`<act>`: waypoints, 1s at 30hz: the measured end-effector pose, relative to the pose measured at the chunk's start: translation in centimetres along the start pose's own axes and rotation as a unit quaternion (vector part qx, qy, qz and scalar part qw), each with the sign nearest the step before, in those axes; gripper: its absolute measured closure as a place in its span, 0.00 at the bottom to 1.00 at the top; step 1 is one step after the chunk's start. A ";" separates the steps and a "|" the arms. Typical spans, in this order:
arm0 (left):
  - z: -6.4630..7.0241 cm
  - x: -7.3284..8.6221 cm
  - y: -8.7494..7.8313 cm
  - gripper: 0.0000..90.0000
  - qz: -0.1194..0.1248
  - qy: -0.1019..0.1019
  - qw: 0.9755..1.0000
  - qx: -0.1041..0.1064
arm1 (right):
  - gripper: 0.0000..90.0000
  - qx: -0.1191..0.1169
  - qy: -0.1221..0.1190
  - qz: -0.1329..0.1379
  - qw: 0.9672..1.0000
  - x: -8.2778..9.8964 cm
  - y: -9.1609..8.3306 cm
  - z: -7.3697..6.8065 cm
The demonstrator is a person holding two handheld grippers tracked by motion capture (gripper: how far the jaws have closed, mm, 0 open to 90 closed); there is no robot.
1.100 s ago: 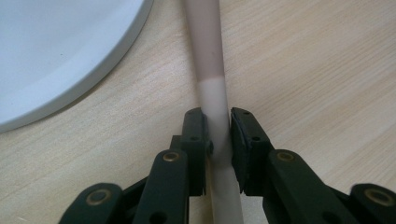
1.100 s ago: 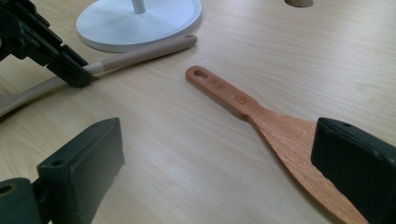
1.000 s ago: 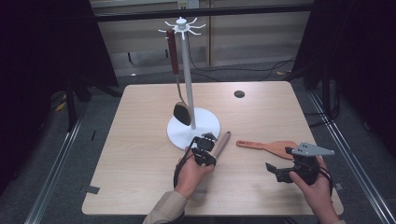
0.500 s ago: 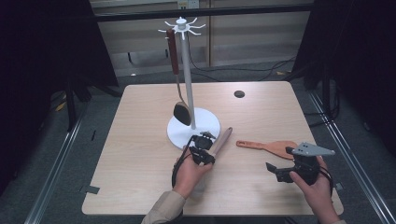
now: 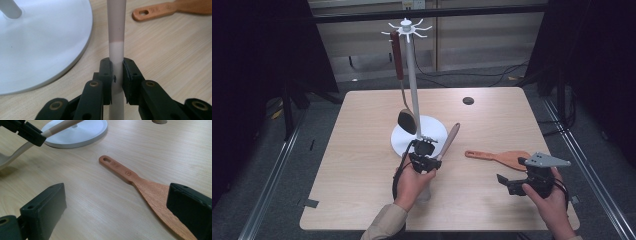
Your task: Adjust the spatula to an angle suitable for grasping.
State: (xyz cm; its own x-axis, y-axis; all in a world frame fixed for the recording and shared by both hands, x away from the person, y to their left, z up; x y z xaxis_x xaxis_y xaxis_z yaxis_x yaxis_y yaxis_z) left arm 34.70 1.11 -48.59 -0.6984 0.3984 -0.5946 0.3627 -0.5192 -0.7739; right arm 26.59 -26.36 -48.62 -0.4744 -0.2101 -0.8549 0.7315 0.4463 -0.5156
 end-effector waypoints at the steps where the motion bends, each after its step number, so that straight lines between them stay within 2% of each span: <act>1: 0.0 0.0 0.0 0.87 0.000 0.000 1.000 0.000 | 0.02 0.000 0.000 0.000 1.000 0.0 0.0 0.0; 3: -0.1 -0.1 -0.2 0.87 0.010 0.004 1.000 -0.010 | 0.02 0.000 0.002 -0.001 1.000 0.0 0.0 0.0; 5: -0.1 -0.2 -0.5 0.87 0.024 0.000 1.000 -0.011 | 0.02 -0.001 0.001 -0.001 1.000 0.0 0.0 0.0; 6: 0.0 -0.4 -0.7 0.87 0.043 0.000 0.999 -0.013 | 0.02 0.000 0.001 -0.001 1.000 0.0 0.0 0.0; 8: -0.1 -0.4 -1.2 0.87 0.052 0.014 0.998 -0.015 | 0.02 -0.001 0.001 -0.001 1.000 0.0 0.0 0.0; 13: 0.1 -0.7 -1.8 0.87 0.089 0.020 0.995 -0.026 | 0.02 0.000 0.002 -0.001 1.000 0.0 0.0 0.0; 14: 0.2 -0.9 -1.9 0.87 0.106 0.016 0.994 -0.028 | 0.02 0.000 0.001 -0.001 1.000 0.0 0.0 0.0; 15: 0.2 -1.0 -2.2 0.87 0.122 0.022 0.992 -0.032 | 0.02 0.000 0.001 -0.002 1.000 0.0 0.0 -0.1; 17: 0.3 -1.1 -2.4 0.87 0.128 0.024 0.991 -0.032 | 0.02 0.000 0.001 -0.002 1.000 0.0 0.0 -0.1; 22: 0.4 -1.3 -3.1 0.87 0.166 0.029 0.985 -0.044 | 0.02 0.000 0.001 -0.001 1.000 0.0 0.0 0.0; 23: 0.5 -1.3 -3.4 0.87 0.180 0.026 0.982 -0.045 | 0.02 0.000 0.001 -0.001 1.000 0.0 0.0 0.0; 24: 0.5 -1.3 -3.4 0.87 0.180 0.026 0.982 -0.045 | 0.02 0.000 0.001 -0.001 1.000 0.0 0.0 0.0; 25: 0.5 -1.4 -3.7 0.87 0.193 0.030 0.979 -0.050 | 0.02 0.001 0.001 -0.001 1.000 0.0 0.0 0.0; 26: 0.5 -1.4 -3.7 0.87 0.193 0.030 0.979 -0.050 | 0.02 0.002 0.001 0.000 1.000 0.0 0.0 0.0; 30: 0.6 -1.5 -4.1 0.87 0.214 0.026 0.975 -0.053 | 0.02 0.002 0.000 0.000 1.000 0.0 0.0 0.0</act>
State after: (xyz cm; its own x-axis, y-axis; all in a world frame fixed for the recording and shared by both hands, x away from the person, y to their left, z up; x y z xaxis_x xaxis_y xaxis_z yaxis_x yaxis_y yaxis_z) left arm 33.91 2.17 -44.38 -0.4375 0.2013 -0.8764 0.6774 -0.5672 -0.4684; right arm 26.59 -26.35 -48.63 -0.4752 -0.2095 -0.8546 0.7328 0.4433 -0.5162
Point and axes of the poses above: each handheld gripper's, and its own axes: y roughly forward along the jaws, x roughly out of its underside, z roughly to its right, the point moved 5 cm from there along y, roughly forward along the jaws, and after that the axes turned 2 degrees about z, right-handed, at the moved point
